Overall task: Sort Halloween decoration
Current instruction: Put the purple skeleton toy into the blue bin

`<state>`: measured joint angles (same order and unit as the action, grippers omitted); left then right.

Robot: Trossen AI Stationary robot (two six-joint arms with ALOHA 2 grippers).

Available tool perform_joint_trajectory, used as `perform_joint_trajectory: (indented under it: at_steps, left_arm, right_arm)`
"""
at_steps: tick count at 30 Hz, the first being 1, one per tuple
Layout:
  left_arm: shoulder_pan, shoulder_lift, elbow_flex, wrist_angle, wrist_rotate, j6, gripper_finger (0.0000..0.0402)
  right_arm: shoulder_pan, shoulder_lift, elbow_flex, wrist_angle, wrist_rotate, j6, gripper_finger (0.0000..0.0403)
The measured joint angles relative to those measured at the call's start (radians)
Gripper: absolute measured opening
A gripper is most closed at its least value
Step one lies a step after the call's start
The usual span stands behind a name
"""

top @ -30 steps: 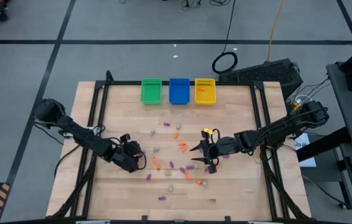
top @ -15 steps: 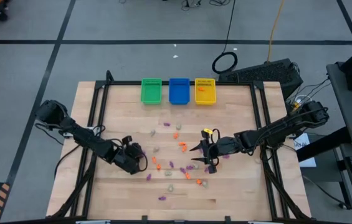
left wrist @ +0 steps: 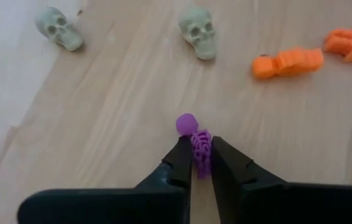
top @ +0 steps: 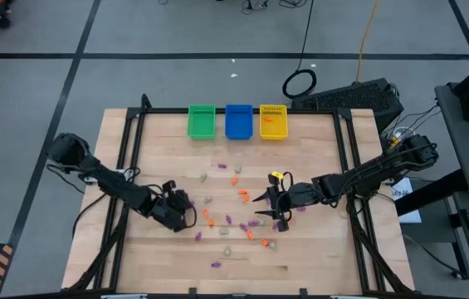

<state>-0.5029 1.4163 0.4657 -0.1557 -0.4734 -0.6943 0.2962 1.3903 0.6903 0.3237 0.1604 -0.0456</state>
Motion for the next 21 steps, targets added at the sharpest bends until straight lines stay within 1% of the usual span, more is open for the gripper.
perform_joint_trajectory:
  at_steps: [5, 10, 15, 18, 21]
  left_arm:
    - [-0.001, -0.040, 0.016, 0.011, -0.032, 0.025, 0.0039]
    - [-0.001, -0.082, 0.060, 0.017, -0.095, 0.113, 0.0039]
    - [-0.001, -0.122, 0.098, 0.076, -0.156, 0.279, 0.0039]
    - [-0.001, -0.144, 0.111, 0.151, -0.169, 0.421, 0.0040]
    - [-0.001, -0.159, 0.125, 0.189, -0.175, 0.579, 0.0040]
  right_arm:
    - [0.000, 0.000, 0.000, 0.000, 0.000, 0.000, 0.0159]
    - [0.000, 0.000, 0.000, 0.000, 0.000, 0.000, 0.0159]
    - [0.000, 0.000, 0.000, 0.000, 0.000, 0.000, 0.0159]
    - [0.000, 0.000, 0.000, 0.000, 0.000, 0.000, 0.0159]
    - [0.000, 0.000, 0.000, 0.000, 0.000, 0.000, 0.0159]
